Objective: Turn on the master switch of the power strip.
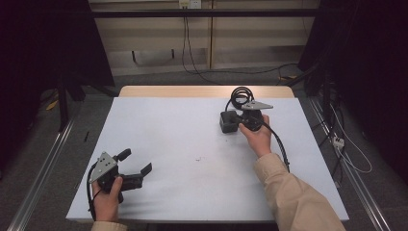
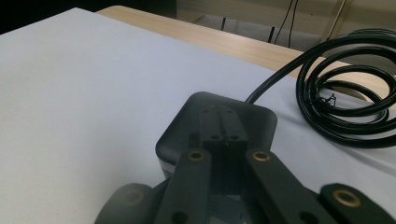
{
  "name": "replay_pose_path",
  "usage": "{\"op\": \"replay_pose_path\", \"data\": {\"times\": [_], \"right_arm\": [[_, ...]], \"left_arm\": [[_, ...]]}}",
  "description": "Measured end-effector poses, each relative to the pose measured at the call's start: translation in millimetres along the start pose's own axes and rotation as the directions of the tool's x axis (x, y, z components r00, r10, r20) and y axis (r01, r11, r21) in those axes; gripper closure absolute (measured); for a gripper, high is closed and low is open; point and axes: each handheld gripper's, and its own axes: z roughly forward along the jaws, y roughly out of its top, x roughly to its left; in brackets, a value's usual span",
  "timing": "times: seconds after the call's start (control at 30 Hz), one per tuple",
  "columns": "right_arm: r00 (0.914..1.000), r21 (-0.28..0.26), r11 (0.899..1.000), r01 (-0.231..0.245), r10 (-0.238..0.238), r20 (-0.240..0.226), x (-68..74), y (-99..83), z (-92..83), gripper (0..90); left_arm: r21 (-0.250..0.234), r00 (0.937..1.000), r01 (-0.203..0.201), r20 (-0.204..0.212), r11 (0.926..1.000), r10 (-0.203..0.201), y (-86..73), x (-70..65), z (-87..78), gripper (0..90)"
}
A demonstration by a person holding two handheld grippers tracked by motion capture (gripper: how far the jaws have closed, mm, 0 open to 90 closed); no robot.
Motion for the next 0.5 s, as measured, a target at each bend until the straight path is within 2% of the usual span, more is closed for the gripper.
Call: {"op": "replay_pose_path", "data": {"times": [0.5], "right_arm": [[0.9997, 0.002, 1.000, -0.025, 0.025, -0.003, -0.6, -0.4, 0.2, 90.0]], "left_arm": [[0.003, 1.0000, -0.007, 0.002, 1.0000, 0.007, 0.2, -0.2, 0.1, 3.0]]}}
